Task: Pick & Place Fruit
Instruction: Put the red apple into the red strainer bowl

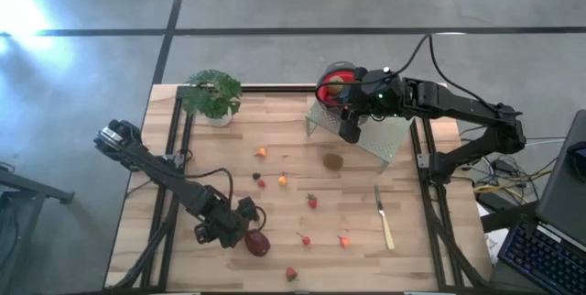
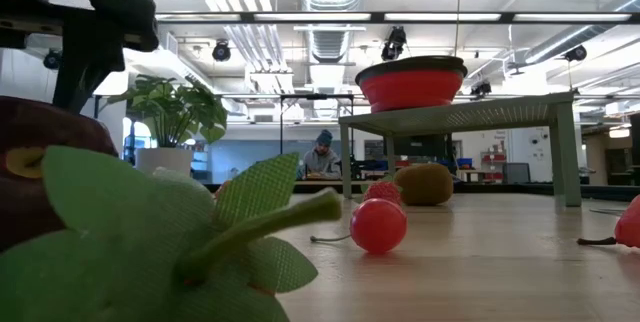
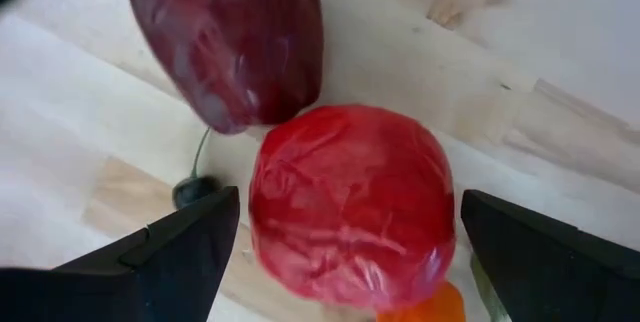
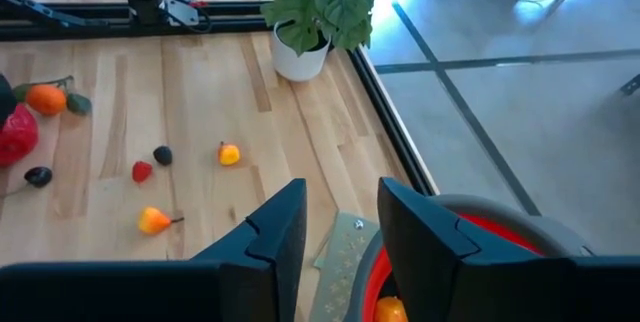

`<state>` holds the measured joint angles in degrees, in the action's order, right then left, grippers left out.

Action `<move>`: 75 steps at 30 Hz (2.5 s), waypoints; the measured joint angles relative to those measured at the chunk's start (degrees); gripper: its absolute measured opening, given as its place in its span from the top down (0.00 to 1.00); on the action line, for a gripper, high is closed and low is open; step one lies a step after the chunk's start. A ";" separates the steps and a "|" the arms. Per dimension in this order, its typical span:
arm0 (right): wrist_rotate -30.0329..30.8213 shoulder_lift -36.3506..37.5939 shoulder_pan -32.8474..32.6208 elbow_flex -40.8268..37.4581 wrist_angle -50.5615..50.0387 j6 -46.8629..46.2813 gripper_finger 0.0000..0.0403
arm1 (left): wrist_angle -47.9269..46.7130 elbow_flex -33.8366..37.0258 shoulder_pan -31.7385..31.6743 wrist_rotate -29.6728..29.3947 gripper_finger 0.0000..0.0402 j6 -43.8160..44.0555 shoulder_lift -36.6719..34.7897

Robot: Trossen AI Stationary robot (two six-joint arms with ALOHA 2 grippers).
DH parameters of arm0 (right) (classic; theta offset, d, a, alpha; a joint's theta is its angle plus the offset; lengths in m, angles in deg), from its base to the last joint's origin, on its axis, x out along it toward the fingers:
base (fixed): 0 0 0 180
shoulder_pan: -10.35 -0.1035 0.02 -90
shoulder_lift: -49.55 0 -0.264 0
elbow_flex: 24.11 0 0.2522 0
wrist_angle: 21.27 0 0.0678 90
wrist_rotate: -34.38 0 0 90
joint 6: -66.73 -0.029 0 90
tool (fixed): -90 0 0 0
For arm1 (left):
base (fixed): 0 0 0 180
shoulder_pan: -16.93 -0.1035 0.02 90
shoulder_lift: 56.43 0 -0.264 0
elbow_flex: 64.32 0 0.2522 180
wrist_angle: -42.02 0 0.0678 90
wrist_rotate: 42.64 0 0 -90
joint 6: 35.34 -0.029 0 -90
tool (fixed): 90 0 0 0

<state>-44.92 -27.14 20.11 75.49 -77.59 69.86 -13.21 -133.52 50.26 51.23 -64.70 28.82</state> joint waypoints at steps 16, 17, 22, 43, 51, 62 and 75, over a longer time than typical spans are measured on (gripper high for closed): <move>0.00 0.00 0.00 -0.01 0.06 1.29 0.82 | 4.59 4.30 -2.69 2.79 0.04 -0.04 0.00; 0.00 0.00 0.00 -0.01 0.05 1.58 0.83 | 4.85 4.34 -2.83 2.81 0.04 -0.04 0.00; 0.00 -0.02 0.04 -0.01 0.63 2.02 0.86 | 6.40 4.80 -3.27 4.98 0.07 -0.48 -0.02; 0.00 -0.02 0.00 -0.01 1.30 2.02 0.79 | 0.37 4.57 -4.41 3.02 0.17 10.13 -4.86; -0.02 -0.02 0.00 -0.01 1.09 3.33 0.75 | 0.05 1.87 -6.57 -4.32 0.17 15.24 -9.99; -0.07 0.02 -3.09 -0.96 0.31 12.50 0.66 | 12.10 1.95 -12.40 -13.88 0.17 24.40 -17.42; -0.07 0.07 -8.04 -2.02 -6.74 25.91 0.47 | 28.07 2.18 -23.45 -14.05 0.17 28.30 -21.03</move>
<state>-44.99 -27.07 12.07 73.47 -84.33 95.78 14.86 -131.34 26.81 37.18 -36.40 7.80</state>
